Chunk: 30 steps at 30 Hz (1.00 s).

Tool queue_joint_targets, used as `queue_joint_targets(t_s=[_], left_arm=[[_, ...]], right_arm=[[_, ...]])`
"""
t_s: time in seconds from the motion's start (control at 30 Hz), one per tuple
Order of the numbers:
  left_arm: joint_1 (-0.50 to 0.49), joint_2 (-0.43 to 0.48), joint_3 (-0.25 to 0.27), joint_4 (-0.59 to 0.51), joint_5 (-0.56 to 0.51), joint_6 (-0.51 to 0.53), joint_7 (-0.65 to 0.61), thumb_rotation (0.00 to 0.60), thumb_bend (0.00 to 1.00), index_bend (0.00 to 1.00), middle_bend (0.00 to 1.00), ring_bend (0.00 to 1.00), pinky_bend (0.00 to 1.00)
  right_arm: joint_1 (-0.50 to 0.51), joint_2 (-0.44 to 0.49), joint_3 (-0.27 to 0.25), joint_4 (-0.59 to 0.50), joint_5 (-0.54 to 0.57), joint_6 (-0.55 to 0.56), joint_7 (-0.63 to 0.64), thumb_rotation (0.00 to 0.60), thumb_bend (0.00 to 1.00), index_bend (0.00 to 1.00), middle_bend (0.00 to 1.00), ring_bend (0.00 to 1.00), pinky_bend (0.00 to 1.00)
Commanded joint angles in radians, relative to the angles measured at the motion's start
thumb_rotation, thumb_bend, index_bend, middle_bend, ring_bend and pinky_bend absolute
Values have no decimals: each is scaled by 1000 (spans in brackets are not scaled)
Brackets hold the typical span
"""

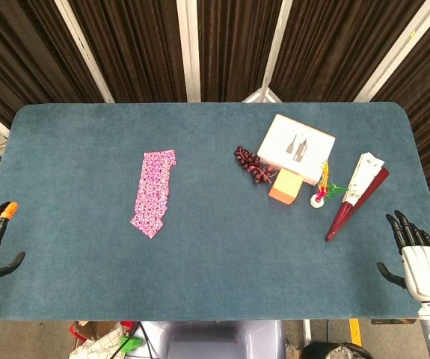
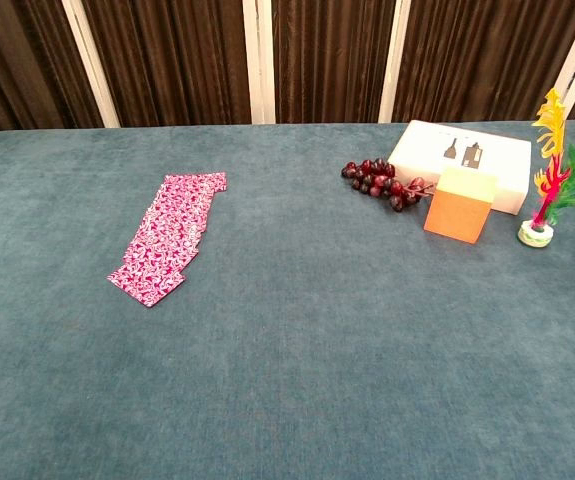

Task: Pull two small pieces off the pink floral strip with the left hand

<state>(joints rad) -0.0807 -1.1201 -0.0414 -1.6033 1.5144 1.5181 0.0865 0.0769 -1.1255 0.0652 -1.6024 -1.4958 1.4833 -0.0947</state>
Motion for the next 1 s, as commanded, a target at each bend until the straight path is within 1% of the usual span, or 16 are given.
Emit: queue_joint_targets(t_s=[0.03, 0.43, 0.67, 0.83, 0.93, 0.97, 1.0], left_arm=[[0, 1, 0, 0, 0, -1, -2, 600, 373, 87, 58, 3, 171], [-11, -3, 8, 0, 8, -25, 6, 600, 373, 78, 67, 12, 188], [-11, 9, 23, 3, 35, -24, -34, 600, 373, 55, 96, 20, 201], [-30, 9, 21, 23, 52, -42, -106, 600, 373, 51, 176, 98, 229], [-53, 5, 18, 44, 53, -74, -131, 600, 392, 50, 280, 237, 356], [-63, 6, 17, 45, 54, -89, -129, 600, 418, 49, 348, 309, 422], [-79, 9, 16, 39, 52, -116, -129, 600, 438, 49, 391, 343, 453]], right_arm=[[0, 0, 0, 0, 0, 1, 0, 600, 247, 0, 74, 177, 241], [0, 1, 1, 0, 5, -4, 4, 600, 247, 0, 74, 177, 240], [0, 6, 3, -5, 14, -10, 6, 600, 247, 0, 74, 177, 241], [2, 3, 6, -6, 16, -9, -3, 600, 248, 0, 74, 177, 241], [4, 3, 5, -6, 15, -13, 0, 600, 247, 0, 74, 177, 241], [4, 3, 4, -6, 15, -13, 1, 600, 247, 0, 74, 177, 241], [3, 4, 5, -6, 14, -12, 4, 600, 247, 0, 74, 177, 241]])
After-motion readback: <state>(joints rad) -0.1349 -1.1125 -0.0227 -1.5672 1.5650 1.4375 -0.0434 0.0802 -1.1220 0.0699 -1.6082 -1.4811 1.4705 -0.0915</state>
